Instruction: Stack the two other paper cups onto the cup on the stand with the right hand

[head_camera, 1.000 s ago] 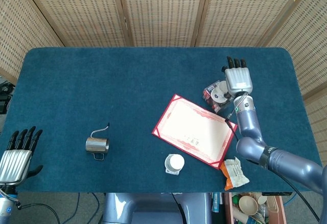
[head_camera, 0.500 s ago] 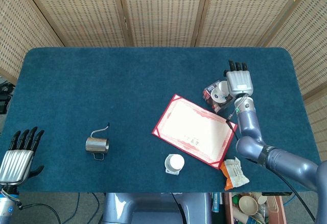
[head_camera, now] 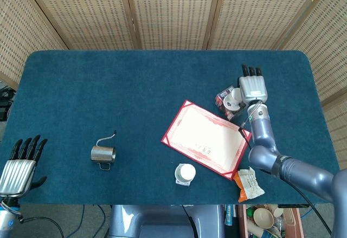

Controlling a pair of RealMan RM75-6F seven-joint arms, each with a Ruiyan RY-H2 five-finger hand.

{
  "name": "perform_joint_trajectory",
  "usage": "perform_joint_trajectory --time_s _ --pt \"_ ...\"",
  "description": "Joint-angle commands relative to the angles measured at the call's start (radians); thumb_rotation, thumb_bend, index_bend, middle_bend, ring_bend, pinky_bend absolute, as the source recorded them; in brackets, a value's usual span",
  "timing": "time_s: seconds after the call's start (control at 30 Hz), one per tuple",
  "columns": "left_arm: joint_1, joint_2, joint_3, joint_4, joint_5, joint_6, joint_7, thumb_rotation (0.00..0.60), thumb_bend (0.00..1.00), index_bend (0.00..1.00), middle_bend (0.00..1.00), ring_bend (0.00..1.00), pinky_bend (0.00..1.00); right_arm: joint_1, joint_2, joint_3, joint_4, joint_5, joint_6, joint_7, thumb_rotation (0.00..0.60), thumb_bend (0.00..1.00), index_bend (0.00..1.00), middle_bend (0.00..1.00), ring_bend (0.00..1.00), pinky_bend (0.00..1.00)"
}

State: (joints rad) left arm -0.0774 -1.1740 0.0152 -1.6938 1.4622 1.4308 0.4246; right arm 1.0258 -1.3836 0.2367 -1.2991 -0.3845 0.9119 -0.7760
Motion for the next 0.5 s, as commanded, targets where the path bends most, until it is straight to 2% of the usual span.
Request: perform_joint_trajectory --time_s 0.03,0.33,0.43,0.5 --pt "0.000 0.001 0.000 0.000 0.000 0.000 -0.002 0.600 0.18 0.00 0.00 0.00 0.00 0.000 0.006 0.001 -0.018 -0.005 0.011 0.002 0.600 0.10 0.51 0.01 0.00 0.00" --pt "0.001 0.007 0.003 -0.003 0.006 0.003 -0.018 0.600 0.19 0.00 0.00 0.00 0.00 0.003 0.052 0.009 -0.116 -0.002 0.065 -0.017 0.600 0.10 0.51 0.02 0.00 0.00" --pt "0.000 0.010 0.004 -0.004 0.011 0.003 -0.026 0.600 0.18 0.00 0.00 0.00 0.00 0.000 0.091 0.019 -0.193 0.004 0.095 -0.023 0.600 0.10 0.51 0.02 0.00 0.00" --pt "0.001 0.012 0.006 -0.005 0.017 0.004 -0.033 0.600 0.18 0.00 0.00 0.00 0.00 -0.008 0.133 0.027 -0.281 0.005 0.126 -0.023 0.600 0.10 0.51 0.02 0.00 0.00"
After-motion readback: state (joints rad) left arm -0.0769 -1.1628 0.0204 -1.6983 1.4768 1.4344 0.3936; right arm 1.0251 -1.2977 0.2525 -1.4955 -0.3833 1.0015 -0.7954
